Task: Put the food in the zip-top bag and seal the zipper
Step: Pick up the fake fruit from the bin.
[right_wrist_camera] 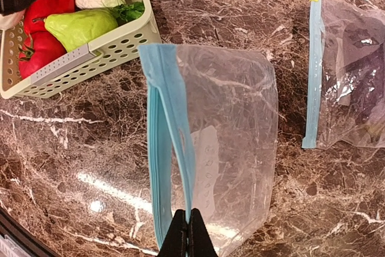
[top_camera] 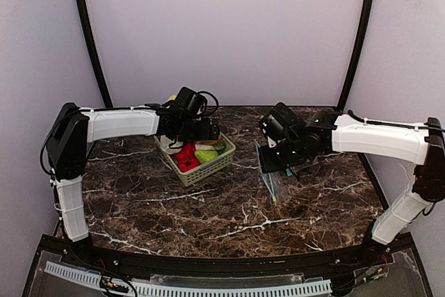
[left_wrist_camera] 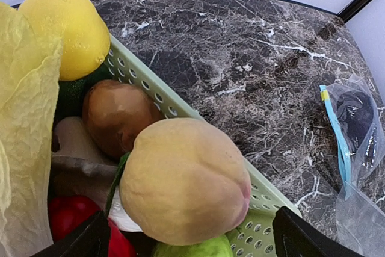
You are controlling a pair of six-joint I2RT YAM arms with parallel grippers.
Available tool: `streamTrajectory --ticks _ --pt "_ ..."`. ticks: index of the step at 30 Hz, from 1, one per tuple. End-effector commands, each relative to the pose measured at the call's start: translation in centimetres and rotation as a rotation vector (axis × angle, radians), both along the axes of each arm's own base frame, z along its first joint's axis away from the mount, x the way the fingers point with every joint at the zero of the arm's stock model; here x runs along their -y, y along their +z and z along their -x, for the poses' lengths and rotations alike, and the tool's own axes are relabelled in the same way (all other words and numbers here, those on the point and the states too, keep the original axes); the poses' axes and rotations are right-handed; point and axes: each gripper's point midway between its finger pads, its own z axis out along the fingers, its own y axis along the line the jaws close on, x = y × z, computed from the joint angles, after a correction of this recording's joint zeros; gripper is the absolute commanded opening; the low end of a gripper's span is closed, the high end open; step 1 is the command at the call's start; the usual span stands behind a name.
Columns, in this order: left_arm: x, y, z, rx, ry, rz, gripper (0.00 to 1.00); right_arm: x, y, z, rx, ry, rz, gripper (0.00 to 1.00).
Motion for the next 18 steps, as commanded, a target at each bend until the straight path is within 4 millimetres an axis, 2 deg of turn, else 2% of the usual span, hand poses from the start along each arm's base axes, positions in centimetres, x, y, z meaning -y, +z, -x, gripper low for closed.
streamTrajectory --ticks 1,10,13,15,18 --pt "-0.3 0.1 -1.0 -0.006 0.024 -0.01 0.96 -0.1 1.1 -0.1 0.021 0.011 -0.042 0.0" --pt "0.4 -0.7 -2.3 -0.007 -0.004 -0.022 0.99 -0.4 1.0 0.3 0.012 0.025 -0.064 0.0" --pt "0.2 -1.6 -2.4 -0.024 -0.003 -0.052 0.98 -0.4 1.2 0.3 0.016 0.028 -0.072 0.0" --pt "0.3 -2.0 -2.5 -0.032 -0.005 -0.061 0.97 -0.5 1.3 0.3 0.017 0.03 -0.073 0.0" --pt "0.4 -2.4 -2.6 -0.04 -0.007 -0.067 0.88 -0.5 1.5 0.2 0.02 0.032 -0.077 0.0"
